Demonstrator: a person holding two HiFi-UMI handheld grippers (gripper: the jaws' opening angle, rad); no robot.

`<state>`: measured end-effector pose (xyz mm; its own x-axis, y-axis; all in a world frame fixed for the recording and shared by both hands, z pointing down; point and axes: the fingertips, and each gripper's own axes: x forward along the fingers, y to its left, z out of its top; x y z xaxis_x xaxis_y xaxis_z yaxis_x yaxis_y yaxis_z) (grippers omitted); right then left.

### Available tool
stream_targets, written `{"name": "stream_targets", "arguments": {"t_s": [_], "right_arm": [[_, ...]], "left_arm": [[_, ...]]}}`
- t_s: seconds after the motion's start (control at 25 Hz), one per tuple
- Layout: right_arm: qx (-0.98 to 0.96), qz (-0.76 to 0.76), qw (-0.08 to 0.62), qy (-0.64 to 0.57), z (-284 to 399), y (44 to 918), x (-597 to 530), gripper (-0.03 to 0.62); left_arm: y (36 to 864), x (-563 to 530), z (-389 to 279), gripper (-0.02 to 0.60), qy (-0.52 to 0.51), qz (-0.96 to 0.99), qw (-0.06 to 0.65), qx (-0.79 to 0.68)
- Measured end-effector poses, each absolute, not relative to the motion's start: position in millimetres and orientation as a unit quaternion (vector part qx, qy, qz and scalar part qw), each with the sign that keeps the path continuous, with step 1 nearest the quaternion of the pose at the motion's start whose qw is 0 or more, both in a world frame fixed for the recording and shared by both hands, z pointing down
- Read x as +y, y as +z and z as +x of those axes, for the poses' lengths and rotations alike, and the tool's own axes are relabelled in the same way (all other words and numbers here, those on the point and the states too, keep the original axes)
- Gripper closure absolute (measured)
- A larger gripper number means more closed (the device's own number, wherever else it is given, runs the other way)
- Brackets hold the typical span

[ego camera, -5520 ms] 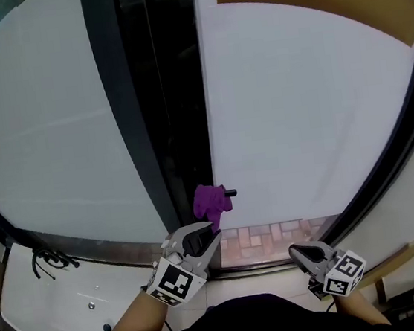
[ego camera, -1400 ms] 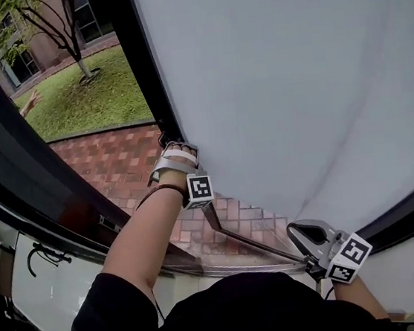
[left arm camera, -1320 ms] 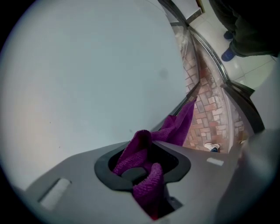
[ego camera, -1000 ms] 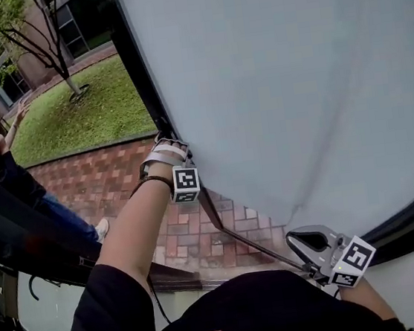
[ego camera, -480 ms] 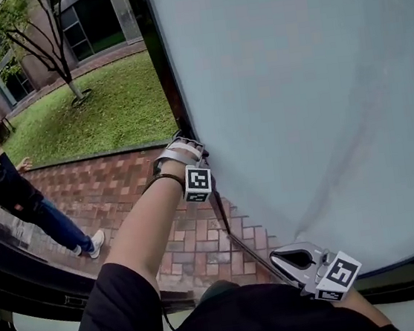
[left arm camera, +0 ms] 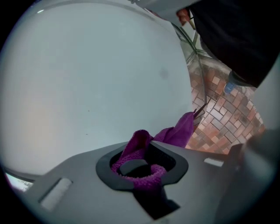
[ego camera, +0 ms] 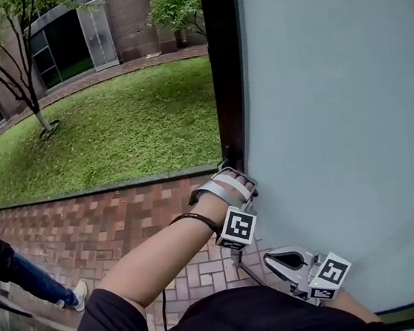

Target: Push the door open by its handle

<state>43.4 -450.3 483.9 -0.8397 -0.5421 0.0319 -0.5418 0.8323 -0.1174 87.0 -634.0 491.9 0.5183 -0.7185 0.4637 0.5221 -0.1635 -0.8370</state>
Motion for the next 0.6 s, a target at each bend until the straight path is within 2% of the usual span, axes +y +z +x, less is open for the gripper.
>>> {"name": "stream_targets", "arguments": {"t_s": [0.16, 0.32, 0.6], "right_arm": [[0.957, -0.284, -0.021, -0.062, 26.1, 485.1, -502.1, 0.594], [0.953, -0.292, -0.024, -0.070, 54.2, 476.5, -538.1, 0.594], [0.947, -0.311, -0.021, -0.073, 105.1, 480.6, -591.2, 0.594]], "left_arm": [[487.5, -657.0, 113.8, 0.485, -0.453, -0.615, 0.645, 0.031], [475.7, -664.2, 149.6, 0.470, -0.419, -0.627, 0.656, 0.000], [467.1, -678.7, 187.0, 0.396, -0.400, -0.646, 0.649, -0.036]]}}
